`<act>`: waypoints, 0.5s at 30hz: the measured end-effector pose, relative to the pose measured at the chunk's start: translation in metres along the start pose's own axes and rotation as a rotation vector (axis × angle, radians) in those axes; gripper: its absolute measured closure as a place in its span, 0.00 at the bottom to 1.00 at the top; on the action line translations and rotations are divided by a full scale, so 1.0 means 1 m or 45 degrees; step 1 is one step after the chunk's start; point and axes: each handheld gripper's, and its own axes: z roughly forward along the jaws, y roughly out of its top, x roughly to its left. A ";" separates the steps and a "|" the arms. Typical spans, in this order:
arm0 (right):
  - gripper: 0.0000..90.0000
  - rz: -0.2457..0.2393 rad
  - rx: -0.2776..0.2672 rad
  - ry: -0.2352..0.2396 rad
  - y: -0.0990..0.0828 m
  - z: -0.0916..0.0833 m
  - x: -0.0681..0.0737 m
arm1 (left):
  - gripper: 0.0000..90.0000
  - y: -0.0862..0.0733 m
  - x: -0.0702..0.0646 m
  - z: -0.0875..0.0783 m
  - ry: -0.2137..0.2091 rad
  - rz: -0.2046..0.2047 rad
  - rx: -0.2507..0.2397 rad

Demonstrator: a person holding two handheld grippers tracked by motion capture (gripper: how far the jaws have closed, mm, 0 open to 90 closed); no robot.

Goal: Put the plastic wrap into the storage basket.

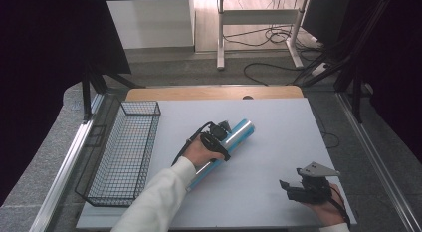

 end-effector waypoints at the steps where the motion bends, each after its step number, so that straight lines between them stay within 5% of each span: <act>1: 0.28 -0.004 0.004 0.000 0.000 0.000 0.000 | 0.35 -0.001 0.002 -0.005 0.002 0.001 -0.001; 15: 0.28 -0.017 0.008 -0.001 0.001 0.002 0.003 | 0.35 -0.005 0.015 -0.050 0.037 -0.031 -0.016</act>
